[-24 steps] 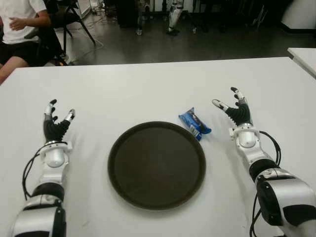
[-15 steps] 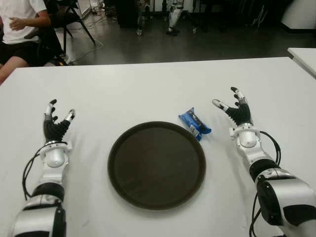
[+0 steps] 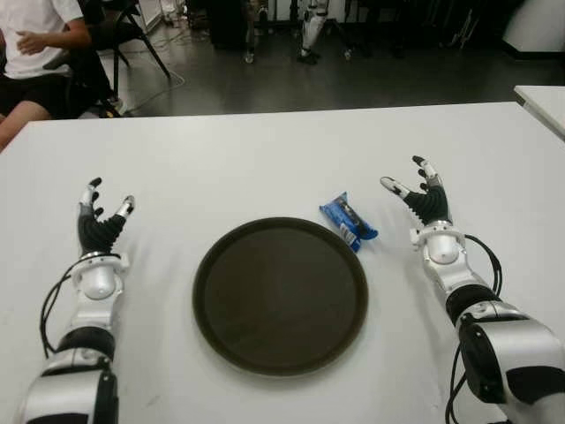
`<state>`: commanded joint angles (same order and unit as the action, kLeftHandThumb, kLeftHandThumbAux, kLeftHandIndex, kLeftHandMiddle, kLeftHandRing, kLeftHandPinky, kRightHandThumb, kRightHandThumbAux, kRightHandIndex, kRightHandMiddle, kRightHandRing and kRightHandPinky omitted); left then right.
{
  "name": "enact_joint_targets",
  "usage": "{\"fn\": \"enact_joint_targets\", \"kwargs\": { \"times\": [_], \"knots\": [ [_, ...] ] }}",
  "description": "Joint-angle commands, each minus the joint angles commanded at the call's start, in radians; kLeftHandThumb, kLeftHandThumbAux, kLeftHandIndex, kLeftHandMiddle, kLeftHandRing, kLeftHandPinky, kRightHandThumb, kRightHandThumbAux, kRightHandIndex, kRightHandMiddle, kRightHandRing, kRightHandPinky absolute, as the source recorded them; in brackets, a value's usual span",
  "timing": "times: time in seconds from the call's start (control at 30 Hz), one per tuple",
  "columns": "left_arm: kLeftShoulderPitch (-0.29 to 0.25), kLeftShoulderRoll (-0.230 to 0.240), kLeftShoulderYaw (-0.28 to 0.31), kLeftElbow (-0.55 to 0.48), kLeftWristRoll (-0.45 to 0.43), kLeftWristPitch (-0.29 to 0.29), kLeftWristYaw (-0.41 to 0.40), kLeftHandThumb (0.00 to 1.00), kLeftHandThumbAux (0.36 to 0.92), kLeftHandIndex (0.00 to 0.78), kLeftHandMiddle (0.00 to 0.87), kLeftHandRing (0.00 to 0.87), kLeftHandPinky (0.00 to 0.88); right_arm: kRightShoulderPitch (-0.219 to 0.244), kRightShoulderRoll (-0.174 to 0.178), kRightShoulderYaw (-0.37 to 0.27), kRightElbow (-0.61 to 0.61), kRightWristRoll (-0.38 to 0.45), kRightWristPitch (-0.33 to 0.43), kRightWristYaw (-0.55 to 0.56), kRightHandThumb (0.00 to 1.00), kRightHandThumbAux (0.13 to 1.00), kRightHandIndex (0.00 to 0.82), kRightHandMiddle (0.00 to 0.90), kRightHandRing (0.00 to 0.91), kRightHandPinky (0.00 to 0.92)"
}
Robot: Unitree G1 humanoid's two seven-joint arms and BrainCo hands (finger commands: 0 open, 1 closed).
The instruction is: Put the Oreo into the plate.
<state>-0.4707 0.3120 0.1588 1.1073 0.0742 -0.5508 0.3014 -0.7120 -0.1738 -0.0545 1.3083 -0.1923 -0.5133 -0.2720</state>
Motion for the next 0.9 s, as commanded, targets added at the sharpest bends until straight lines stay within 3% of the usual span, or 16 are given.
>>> {"fn": "enact_joint_targets", "kwargs": {
  "times": [0.33,0.6,0.9],
  "knots": [
    [0.003,0.001,-0.001,-0.001,-0.001,0.0,0.006,0.0,0.638,0.0,0.0,0.0,0.0,0.0,0.001,0.021,-0.006,-0.025,-0.019,-0.03,0.0,0.557,0.0,0.0,0.0,0.0],
    [-0.007,-0.002,0.001,0.006,-0.005,0.005,0.003,0.0,0.622,0.0,0.0,0.0,0.0,-0.016,-0.006,0.064,-0.029,-0.049,0.012,0.024,0.0,0.546,0.0,0.0,0.0,0.0],
    [-0.006,-0.006,-0.001,0.005,-0.007,0.0,-0.002,0.0,0.641,0.0,0.0,0.0,0.0,-0.007,-0.002,0.174,-0.136,-0.143,0.052,0.006,0.0,0.56,0.0,0.0,0.0,0.0]
  ]
}}
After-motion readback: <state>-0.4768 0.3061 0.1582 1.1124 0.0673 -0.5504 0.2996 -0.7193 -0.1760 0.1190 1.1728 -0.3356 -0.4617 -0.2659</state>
